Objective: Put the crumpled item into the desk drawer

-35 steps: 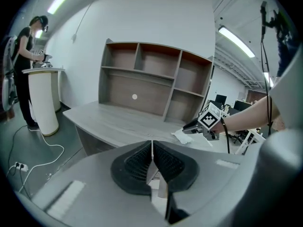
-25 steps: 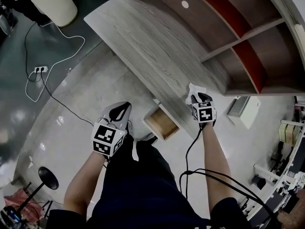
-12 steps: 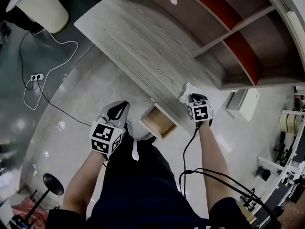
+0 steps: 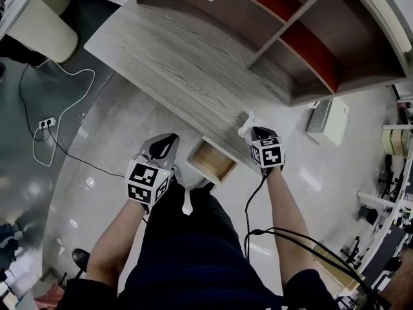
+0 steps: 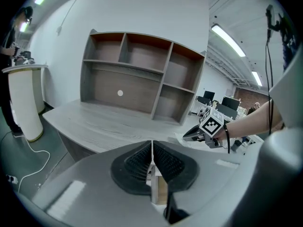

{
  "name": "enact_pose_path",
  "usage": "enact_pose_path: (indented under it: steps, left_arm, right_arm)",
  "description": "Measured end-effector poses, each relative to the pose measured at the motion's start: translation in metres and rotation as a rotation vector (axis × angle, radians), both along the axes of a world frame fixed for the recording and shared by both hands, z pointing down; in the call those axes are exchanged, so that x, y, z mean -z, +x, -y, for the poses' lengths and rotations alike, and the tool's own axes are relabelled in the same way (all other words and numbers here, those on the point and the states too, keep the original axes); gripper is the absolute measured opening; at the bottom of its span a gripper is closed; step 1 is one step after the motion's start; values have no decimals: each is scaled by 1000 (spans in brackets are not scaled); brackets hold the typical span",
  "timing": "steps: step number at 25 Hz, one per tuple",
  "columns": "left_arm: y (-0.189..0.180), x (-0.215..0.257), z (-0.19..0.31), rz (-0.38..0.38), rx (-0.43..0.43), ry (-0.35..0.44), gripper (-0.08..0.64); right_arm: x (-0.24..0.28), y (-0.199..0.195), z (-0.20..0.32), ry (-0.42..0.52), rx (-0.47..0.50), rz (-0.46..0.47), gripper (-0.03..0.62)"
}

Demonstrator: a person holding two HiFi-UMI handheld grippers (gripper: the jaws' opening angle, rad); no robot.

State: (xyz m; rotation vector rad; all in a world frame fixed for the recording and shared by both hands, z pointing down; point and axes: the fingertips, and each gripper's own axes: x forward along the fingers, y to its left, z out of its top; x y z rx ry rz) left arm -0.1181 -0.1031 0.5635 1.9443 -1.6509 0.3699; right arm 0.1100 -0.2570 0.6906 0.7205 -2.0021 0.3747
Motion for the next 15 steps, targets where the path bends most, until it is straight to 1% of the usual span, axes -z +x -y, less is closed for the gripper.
enact_pose_path:
  steps: [8, 15]
  left_arm:
    - [33, -4, 16, -10, -93, -13, 14]
    - [57, -17, 16, -8, -161, -41, 14]
  right_arm:
    - [36, 5, -20, 57, -40, 110, 8]
    - [56, -1, -60, 89, -47, 203, 8]
